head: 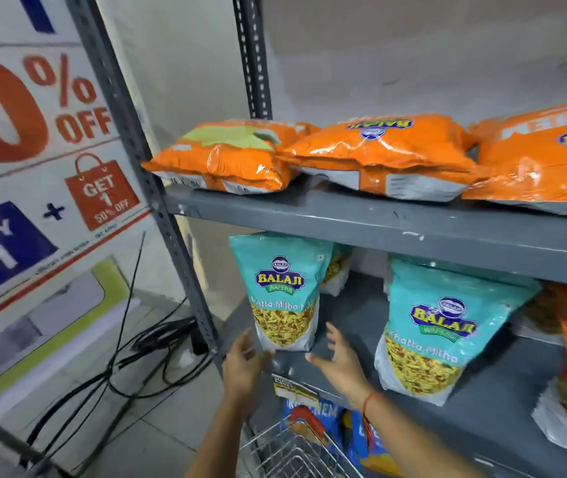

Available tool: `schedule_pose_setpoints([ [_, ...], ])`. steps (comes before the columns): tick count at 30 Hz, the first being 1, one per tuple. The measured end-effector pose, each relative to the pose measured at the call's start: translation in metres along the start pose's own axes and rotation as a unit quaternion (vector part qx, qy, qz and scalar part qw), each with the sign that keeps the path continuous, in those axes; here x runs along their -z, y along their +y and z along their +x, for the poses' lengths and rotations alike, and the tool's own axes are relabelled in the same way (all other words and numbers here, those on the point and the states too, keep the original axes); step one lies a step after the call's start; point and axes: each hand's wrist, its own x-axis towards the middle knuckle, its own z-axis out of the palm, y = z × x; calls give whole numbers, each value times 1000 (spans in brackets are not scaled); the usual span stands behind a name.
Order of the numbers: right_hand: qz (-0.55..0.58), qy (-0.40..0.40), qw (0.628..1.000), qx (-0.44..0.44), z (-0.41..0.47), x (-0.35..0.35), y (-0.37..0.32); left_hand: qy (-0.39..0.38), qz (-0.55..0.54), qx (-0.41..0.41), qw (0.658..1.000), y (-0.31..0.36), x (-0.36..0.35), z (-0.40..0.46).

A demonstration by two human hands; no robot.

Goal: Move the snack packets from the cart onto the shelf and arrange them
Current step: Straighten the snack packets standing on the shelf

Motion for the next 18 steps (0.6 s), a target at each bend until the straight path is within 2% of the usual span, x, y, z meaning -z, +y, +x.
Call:
schedule_pose_setpoints([
  [7, -6, -9, 1000, 16, 49, -18, 19, -32, -20, -14, 999, -10, -11, 38],
  [14, 6, 45, 998, 37, 43, -34, 25, -46, -56, -10, 997, -21, -12, 46],
  [18, -2, 36, 999, 29, 37, -30, 17, -53, -52, -14, 997, -18, -8, 40],
])
